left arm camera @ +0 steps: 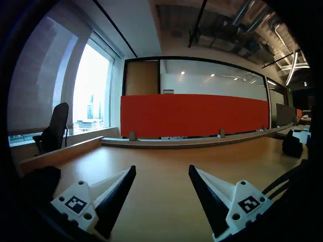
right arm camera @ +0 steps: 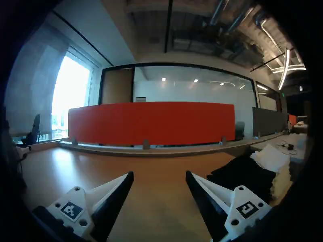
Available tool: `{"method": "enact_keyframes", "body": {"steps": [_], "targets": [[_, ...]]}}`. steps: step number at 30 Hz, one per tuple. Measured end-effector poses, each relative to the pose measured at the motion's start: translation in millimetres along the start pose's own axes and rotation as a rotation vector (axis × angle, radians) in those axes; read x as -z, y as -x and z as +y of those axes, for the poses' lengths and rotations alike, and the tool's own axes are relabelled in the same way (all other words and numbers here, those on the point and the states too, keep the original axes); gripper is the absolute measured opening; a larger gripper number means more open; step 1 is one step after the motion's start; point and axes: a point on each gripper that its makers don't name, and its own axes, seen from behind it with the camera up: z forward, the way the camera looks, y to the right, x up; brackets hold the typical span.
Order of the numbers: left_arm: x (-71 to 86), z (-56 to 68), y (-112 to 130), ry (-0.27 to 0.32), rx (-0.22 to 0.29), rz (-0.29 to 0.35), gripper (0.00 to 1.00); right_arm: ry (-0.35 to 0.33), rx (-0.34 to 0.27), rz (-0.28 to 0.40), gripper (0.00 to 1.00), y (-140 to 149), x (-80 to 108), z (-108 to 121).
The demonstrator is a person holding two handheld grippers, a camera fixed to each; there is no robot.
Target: Fold towel
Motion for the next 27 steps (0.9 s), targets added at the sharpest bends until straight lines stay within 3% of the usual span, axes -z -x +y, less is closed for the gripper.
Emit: {"method": "enact_keyframes", "body": {"steps": [27], "targets": [[0.2, 0.7, 0.3, 0.000, 0.000, 0.000, 0.97, -0.003, 0.017, -0.004, 1.00, 9.8, 3.8, -6.7]]}}
